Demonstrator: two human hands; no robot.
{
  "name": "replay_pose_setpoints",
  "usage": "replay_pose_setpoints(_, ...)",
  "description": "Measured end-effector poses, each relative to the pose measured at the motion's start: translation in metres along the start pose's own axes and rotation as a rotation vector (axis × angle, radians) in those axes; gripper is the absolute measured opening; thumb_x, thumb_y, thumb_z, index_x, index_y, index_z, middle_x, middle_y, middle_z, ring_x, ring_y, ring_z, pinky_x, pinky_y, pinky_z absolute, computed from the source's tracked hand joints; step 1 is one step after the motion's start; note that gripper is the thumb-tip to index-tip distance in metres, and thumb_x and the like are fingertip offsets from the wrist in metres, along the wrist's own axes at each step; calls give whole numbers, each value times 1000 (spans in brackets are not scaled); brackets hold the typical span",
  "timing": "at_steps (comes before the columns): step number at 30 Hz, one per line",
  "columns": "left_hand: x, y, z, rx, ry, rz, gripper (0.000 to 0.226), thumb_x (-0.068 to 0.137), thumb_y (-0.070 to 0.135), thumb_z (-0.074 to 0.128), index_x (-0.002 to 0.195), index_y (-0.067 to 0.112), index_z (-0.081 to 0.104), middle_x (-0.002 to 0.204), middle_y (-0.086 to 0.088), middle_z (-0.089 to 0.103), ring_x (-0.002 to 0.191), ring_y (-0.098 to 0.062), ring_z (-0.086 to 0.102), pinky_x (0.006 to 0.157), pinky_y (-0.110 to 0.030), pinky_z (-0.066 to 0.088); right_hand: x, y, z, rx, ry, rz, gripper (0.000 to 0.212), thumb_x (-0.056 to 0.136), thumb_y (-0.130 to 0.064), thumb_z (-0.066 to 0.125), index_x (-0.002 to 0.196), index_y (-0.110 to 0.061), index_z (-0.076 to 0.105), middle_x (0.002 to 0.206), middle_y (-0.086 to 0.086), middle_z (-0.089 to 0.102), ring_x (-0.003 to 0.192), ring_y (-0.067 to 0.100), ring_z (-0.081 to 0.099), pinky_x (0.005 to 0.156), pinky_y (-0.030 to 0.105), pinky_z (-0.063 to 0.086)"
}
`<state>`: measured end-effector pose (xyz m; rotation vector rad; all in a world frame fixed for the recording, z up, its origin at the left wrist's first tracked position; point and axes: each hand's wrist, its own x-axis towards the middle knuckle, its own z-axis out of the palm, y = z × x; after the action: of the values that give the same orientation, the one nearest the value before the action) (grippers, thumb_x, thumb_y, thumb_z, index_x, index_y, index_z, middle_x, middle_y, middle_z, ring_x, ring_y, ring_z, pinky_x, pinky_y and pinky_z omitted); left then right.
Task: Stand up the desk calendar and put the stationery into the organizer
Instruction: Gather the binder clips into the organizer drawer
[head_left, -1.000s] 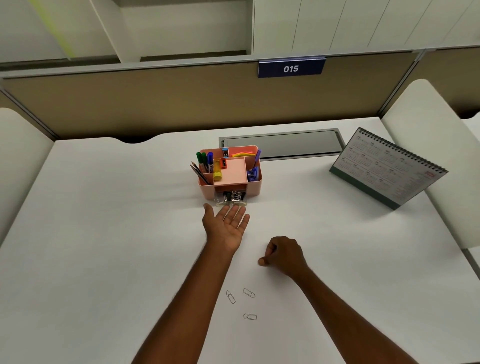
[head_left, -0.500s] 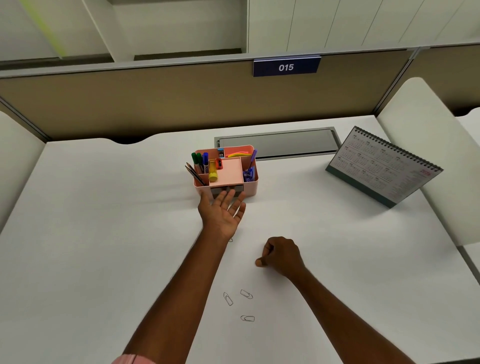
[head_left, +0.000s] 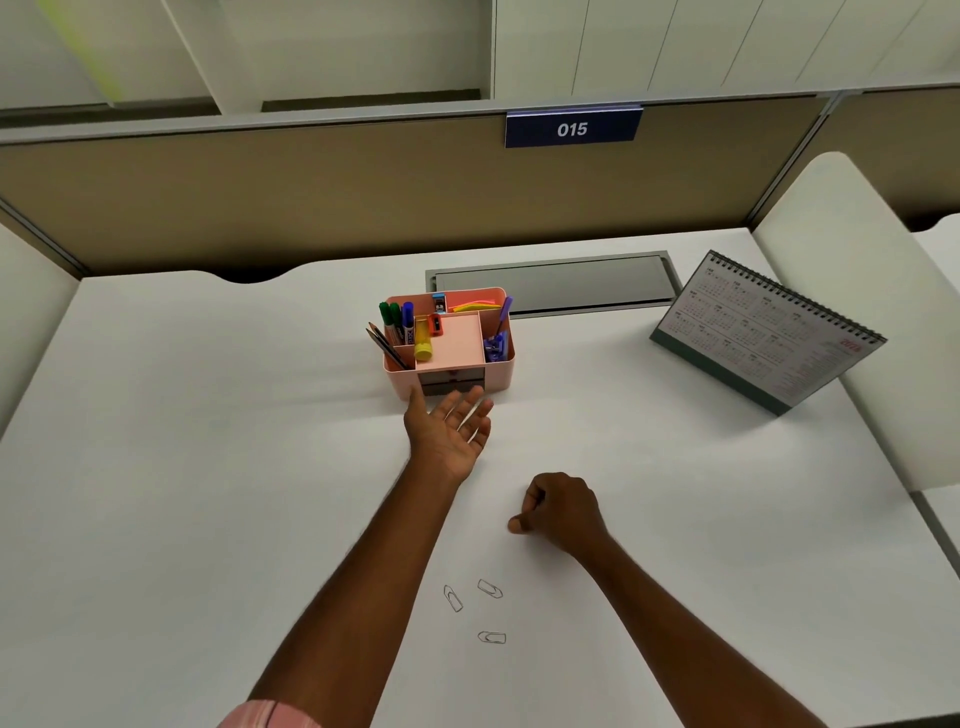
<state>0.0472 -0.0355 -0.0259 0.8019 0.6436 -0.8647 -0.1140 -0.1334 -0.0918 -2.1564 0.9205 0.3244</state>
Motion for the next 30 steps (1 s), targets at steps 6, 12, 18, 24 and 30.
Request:
replay_pose_setpoints(6,18,-13,-5,-134,62,-36,73,99,67,36,142,10,55,121,-13,70,96,-26,64,76,-32,49,1,0,-1,-8,-5,10,37,57,-35,94,70,-17,65,67,-11,68,67,6,62,57,22,42)
replay_pose_setpoints(12,35,-16,0,-284,58,-15,73,97,67,40,133,8,62,115,-12,70,88,-24,62,70,-30,47,2,-2,-1,-41,-16,14,37,57,-37,94,70,-18,65,68,-12,68,68,5,62,58,23,43)
replay_pose_setpoints(18,43,-19,0,-327,73,-3,73,96,68,40,126,7,66,109,-12,71,86,-24,62,68,-29,46,3,-3,-2,-57,-27,7,38,57,-39,95,72,-17,67,68,-12,68,69,5,63,61,24,47)
replay_pose_setpoints(24,45,-28,4,25,183,51,53,102,55,45,127,12,62,106,-10,71,85,-23,65,67,-30,50,4,-2,-3,-62,-29,18,38,57,-40,95,72,-18,67,69,-11,69,69,5,64,60,22,46)
replay_pose_setpoints(30,44,-49,-10,864,395,428,54,101,26,58,151,37,40,124,-7,72,97,-24,73,81,-41,64,5,-3,-3,-45,-49,40,39,58,-41,96,72,-18,67,69,-10,70,69,7,65,59,21,45)
